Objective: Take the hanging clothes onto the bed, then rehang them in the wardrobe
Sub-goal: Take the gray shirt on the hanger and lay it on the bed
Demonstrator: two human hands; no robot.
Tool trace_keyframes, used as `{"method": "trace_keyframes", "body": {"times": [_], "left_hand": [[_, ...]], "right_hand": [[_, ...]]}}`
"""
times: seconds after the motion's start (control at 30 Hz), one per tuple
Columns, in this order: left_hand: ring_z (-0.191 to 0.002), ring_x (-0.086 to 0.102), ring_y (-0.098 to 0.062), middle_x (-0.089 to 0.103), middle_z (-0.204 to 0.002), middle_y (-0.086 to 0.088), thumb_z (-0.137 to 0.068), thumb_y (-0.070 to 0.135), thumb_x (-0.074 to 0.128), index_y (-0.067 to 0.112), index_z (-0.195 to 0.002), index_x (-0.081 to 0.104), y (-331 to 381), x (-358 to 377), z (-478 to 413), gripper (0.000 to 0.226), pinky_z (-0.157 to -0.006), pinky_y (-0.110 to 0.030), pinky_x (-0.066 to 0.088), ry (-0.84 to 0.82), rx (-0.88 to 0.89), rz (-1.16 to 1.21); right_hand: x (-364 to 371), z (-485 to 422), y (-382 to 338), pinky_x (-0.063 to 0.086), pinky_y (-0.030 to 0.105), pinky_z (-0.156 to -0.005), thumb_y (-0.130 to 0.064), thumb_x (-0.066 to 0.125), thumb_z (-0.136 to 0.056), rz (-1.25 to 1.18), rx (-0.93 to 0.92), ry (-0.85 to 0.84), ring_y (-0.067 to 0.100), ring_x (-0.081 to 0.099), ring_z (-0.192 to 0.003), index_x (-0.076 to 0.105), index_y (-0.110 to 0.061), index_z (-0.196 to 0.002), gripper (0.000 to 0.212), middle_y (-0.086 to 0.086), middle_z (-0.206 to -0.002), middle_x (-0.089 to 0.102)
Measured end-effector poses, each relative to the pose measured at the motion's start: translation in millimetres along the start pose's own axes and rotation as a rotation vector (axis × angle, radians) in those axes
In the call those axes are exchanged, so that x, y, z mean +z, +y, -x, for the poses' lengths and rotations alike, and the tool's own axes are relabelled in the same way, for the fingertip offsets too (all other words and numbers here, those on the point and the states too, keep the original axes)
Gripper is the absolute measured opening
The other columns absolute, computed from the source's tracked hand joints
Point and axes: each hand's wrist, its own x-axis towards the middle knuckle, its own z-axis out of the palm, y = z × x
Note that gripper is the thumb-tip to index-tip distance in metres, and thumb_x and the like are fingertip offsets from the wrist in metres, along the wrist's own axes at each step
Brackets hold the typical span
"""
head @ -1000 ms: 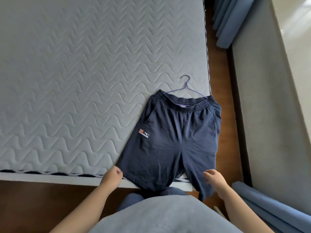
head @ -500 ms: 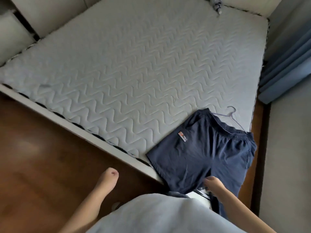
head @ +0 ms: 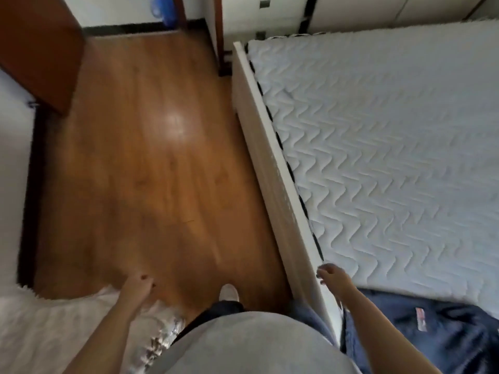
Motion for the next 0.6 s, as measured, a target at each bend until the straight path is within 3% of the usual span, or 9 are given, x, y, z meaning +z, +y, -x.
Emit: {"method": "trace_keyframes", "body": {"times": [0.07,0.13,0.2,0.27,0.33,0.43,0.53,0.6], "left_hand": [[-0.082,0.057,-0.031,0.061,-0.091,-0.022,-0.093,0.004,0.042,0.0,-0.09,0.056,-11.3,-10.3,1.7,0.015,-0.054,-0.028,0.038,0.032,-0.059,0.096],[-0.075,0.056,-0.029,0.06,-0.088,-0.02,-0.093,0.004,0.043,0.0,-0.093,0.055,-14.6,-15.7,2.0,0.013,-0.046,-0.024,0.036,0.076,-0.108,0.195],[-0.068,0.054,-0.026,0.06,-0.086,-0.02,-0.092,0.004,0.043,0.0,-0.089,0.054,-10.1,-16.8,-2.7,0.012,-0.048,-0.025,0.039,0.099,-0.148,0.24],[-0.067,0.055,-0.025,0.061,-0.086,-0.019,-0.092,0.006,0.043,0.0,-0.09,0.055,5.4,-14.5,-12.5,0.014,-0.051,-0.026,0.038,0.105,-0.188,0.26],[-0.069,0.056,-0.025,0.061,-0.083,-0.017,-0.093,0.01,0.043,-0.002,-0.091,0.056,33.2,-11.2,-32.2,0.017,-0.054,-0.028,0.043,0.105,-0.207,0.292],[-0.078,0.059,-0.026,0.062,-0.088,-0.015,-0.094,0.016,0.044,-0.003,-0.099,0.057,95.7,-5.4,-75.2,0.023,-0.069,-0.032,0.039,0.041,-0.205,0.235],[-0.071,0.055,-0.02,0.057,-0.086,-0.013,-0.095,0.014,0.041,0.0,-0.097,0.053,173.7,-0.8,-108.6,0.018,-0.052,-0.026,0.034,-0.038,-0.172,0.148],[-0.072,0.054,-0.018,0.056,-0.086,-0.011,-0.095,0.014,0.039,0.003,-0.094,0.051,226.9,-1.0,-121.6,0.016,-0.05,-0.023,0.033,-0.089,-0.143,0.075]], "right_hand": [[1.0,-10.8,-39.2,0.048,0.042,-0.09,-0.008,0.053,-0.085,0.071,-0.05,-0.014,0.029,0.061,-0.091,0.06,-0.015,-0.083,0.01,0.011,-0.089,0.064],[-2.3,-22.9,-72.3,0.048,0.046,-0.092,-0.008,0.052,-0.085,0.093,-0.056,-0.023,0.033,0.062,-0.093,0.061,-0.007,-0.093,0.012,0.013,-0.087,0.064],[-9.3,-34.4,-102.7,0.049,0.038,-0.078,-0.007,0.049,-0.088,0.096,-0.036,-0.047,0.031,0.059,-0.087,0.059,-0.002,-0.099,0.016,0.015,-0.088,0.063],[-18.6,-48.8,-129.9,0.039,0.026,-0.058,-0.006,0.045,-0.091,0.118,0.005,-0.071,0.026,0.055,-0.083,0.055,-0.001,-0.1,0.014,0.021,-0.097,0.063],[-28.9,-70.0,-155.2,0.035,0.023,-0.055,-0.004,0.043,-0.093,0.085,0.044,-0.081,0.026,0.052,-0.085,0.054,0.008,-0.109,0.023,0.029,-0.11,0.061],[-45.6,-108.2,-197.6,0.042,0.035,-0.077,-0.006,0.041,-0.095,-0.01,0.126,-0.092,0.026,0.049,-0.089,0.053,0.004,-0.101,0.016,0.03,-0.12,0.057],[-61.4,-144.9,-251.4,0.035,0.042,-0.093,-0.011,0.041,-0.096,-0.017,0.19,-0.12,0.026,0.05,-0.093,0.048,-0.002,-0.098,0.012,0.025,-0.123,0.058],[-69.5,-165.1,-289.8,0.034,0.043,-0.098,-0.014,0.043,-0.096,0.004,0.195,-0.144,0.028,0.052,-0.095,0.047,-0.002,-0.103,0.014,0.023,-0.122,0.058]]}}
